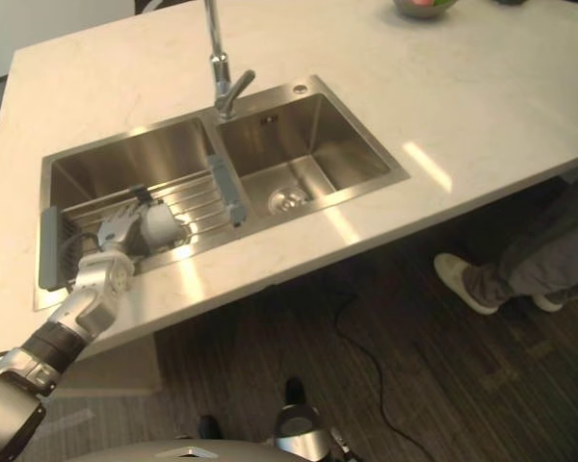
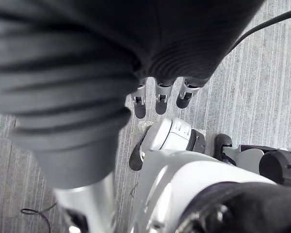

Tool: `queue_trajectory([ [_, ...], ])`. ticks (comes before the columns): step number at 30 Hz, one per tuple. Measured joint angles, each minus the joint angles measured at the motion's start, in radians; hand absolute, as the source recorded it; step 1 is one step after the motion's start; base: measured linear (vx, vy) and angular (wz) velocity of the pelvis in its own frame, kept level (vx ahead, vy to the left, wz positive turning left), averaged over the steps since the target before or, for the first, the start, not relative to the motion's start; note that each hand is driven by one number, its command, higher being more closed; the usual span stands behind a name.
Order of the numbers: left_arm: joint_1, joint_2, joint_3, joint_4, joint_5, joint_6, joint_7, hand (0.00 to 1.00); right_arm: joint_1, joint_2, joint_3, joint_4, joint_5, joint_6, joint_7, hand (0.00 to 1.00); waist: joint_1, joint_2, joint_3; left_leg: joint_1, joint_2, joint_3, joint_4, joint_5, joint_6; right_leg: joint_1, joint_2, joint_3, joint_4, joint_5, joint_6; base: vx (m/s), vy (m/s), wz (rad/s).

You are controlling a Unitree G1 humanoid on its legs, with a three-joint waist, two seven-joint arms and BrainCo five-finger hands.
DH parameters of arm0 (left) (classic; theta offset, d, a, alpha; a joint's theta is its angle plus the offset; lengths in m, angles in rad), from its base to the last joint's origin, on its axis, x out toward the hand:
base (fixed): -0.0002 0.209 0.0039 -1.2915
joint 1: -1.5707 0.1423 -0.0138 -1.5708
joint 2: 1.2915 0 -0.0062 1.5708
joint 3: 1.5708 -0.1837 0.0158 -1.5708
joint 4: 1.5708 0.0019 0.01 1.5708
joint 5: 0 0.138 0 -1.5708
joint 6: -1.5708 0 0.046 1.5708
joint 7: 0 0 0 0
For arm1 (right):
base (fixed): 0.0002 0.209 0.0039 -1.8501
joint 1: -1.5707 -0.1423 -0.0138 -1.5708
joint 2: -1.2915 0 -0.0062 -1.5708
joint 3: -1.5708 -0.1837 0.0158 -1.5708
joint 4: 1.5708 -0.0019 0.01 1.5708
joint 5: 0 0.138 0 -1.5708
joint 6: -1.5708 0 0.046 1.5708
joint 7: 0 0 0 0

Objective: Walk over to the sink, pick up the cup, carry it to the dishwasher, place the cup inside the dishwasher, then close the dishwasher door

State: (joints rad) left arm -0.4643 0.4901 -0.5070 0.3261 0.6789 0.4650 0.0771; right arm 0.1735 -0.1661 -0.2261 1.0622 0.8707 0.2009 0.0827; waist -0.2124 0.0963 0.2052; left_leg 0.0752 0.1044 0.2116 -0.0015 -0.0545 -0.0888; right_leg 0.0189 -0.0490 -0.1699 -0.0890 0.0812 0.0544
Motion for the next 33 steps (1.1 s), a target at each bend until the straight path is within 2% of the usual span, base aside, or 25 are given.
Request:
queue_trajectory([
  [6, -0.001, 0.001, 0.009, 0.009, -0.032, -0.007, -0.015, 0.0, 0.0, -0.003, 0.016, -0.007, 0.007, 0.0, -0.001, 0.0, -0.003, -0.002, 0.001, 0.009, 0.0, 0.002, 0.0, -0.003, 0.0, 0.009, 0.0, 0.001, 0.0, -0.005, 0.004, 0.0, 0.0, 0.0],
  [12, 0.002, 0.001, 0.016, 0.008, -0.041, -0.038, -0.015, 0.0, 0.001, -0.003, 0.017, -0.017, 0.007, 0.004, 0.0, 0.0, 0.0, -0.001, 0.002, 0.011, 0.0, 0.0, 0.0, -0.005, 0.001, 0.012, 0.0, 0.0, 0.0, -0.008, 0.006, 0.0, 0.0, 0.0],
  [23, 0.002, 0.002, 0.016, 0.008, -0.04, -0.051, -0.015, 0.0, 0.001, -0.004, 0.027, -0.023, 0.008, 0.003, 0.001, 0.0, 0.001, -0.002, 0.002, 0.011, 0.0, -0.001, 0.0, -0.005, 0.001, 0.012, -0.001, -0.001, 0.0, -0.009, 0.007, 0.0, 0.0, 0.0],
  [33, -0.001, 0.002, 0.005, 0.006, 0.015, -0.061, -0.049, 0.0, 0.001, -0.004, 0.029, -0.023, 0.007, 0.0, 0.004, 0.0, 0.001, -0.005, 0.004, 0.01, 0.0, -0.001, 0.0, -0.006, 0.001, 0.012, -0.001, -0.001, 0.0, -0.009, 0.007, 0.0, 0.0, 0.0],
])
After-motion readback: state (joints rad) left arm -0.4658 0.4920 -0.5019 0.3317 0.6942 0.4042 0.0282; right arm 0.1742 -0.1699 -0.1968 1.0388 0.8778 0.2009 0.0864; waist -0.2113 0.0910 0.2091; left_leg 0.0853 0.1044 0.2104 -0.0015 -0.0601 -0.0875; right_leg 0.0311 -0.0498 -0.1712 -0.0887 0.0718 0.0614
